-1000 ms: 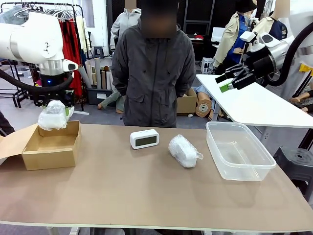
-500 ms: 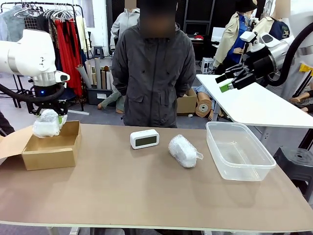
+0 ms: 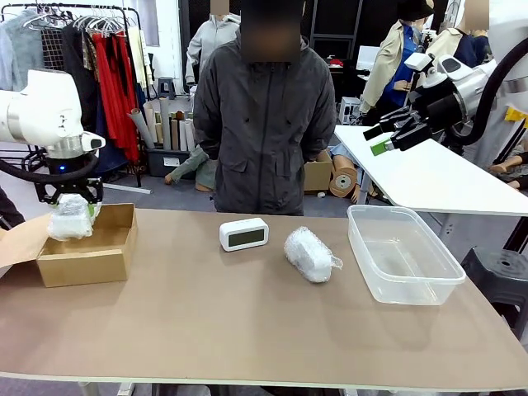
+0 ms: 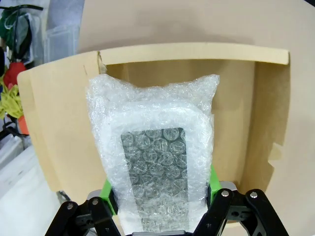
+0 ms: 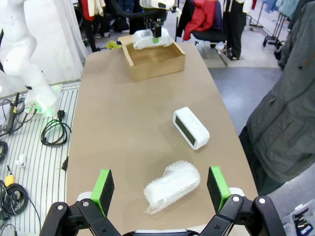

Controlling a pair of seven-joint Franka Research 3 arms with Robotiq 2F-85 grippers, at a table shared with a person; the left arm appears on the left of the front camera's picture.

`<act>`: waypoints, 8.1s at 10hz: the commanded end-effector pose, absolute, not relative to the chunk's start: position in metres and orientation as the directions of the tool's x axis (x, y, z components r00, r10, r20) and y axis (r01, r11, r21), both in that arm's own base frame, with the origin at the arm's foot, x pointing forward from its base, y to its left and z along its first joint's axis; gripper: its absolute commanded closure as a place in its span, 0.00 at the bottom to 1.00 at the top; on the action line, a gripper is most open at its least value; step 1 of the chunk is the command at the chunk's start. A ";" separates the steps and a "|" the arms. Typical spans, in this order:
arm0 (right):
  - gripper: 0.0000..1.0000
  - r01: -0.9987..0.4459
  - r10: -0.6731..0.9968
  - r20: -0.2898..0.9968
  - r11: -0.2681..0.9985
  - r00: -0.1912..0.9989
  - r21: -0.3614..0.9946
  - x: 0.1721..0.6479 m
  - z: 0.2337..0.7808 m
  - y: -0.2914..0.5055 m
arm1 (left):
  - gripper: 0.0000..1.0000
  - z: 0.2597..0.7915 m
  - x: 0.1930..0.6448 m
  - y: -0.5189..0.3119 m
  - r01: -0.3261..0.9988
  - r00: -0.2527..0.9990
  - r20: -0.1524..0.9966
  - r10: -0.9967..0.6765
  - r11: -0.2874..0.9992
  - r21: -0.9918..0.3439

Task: Separate and place wrapped and unwrapped clocks.
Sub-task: If the picked Digital clock is wrapped, place it in the Package Box ; if not, place it in the Organizing box, then pick up the Digital clock indicated by the person.

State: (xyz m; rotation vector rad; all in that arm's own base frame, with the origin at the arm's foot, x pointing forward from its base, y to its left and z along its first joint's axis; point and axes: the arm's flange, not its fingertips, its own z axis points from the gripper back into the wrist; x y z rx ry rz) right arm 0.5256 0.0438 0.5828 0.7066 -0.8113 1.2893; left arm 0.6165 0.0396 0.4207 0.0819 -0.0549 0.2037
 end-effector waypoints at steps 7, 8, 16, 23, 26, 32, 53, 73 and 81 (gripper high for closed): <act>0.00 -0.989 0.537 0.839 0.148 0.086 0.007 0.525 0.584 0.043 | 1.00 0.382 0.623 0.036 -0.233 0.972 0.073 0.225 0.964 0.128; 0.00 -0.989 0.537 0.839 0.148 0.086 0.007 0.525 0.584 0.043 | 1.00 0.377 0.623 0.035 -0.233 0.972 0.071 0.225 0.962 0.139; 0.00 -0.989 0.537 0.839 0.148 0.086 0.007 0.525 0.584 0.043 | 1.00 0.352 0.621 0.026 -0.197 0.980 0.034 0.194 0.965 0.174; 0.00 -0.989 0.537 0.839 0.148 0.086 0.007 0.525 0.584 0.043 | 0.00 0.353 0.620 0.027 -0.207 0.978 0.049 0.201 0.960 0.189; 0.00 -0.989 0.537 0.839 0.148 0.086 0.007 0.525 0.584 0.043 | 0.00 0.367 0.616 0.021 -0.196 0.980 0.073 0.186 0.964 0.181; 0.00 -0.989 0.537 0.839 0.148 0.086 0.007 0.525 0.584 0.043 | 0.00 0.398 0.618 0.009 -0.181 0.982 0.078 0.171 0.972 0.147; 0.00 -0.989 0.537 0.839 0.148 0.086 0.007 0.525 0.584 0.043 | 0.00 0.553 0.563 -0.020 0.967 0.245 0.671 -0.700 0.223 -0.120; 0.00 -0.989 0.537 0.839 0.148 0.086 0.007 0.525 0.584 0.043 | 0.00 0.593 0.541 -0.014 0.987 0.052 0.776 -0.629 0.149 0.054; 0.00 -0.989 0.537 0.839 0.148 0.086 0.007 0.525 0.584 0.043 | 0.00 0.593 0.541 -0.014 0.987 0.052 0.776 -0.629 0.149 0.054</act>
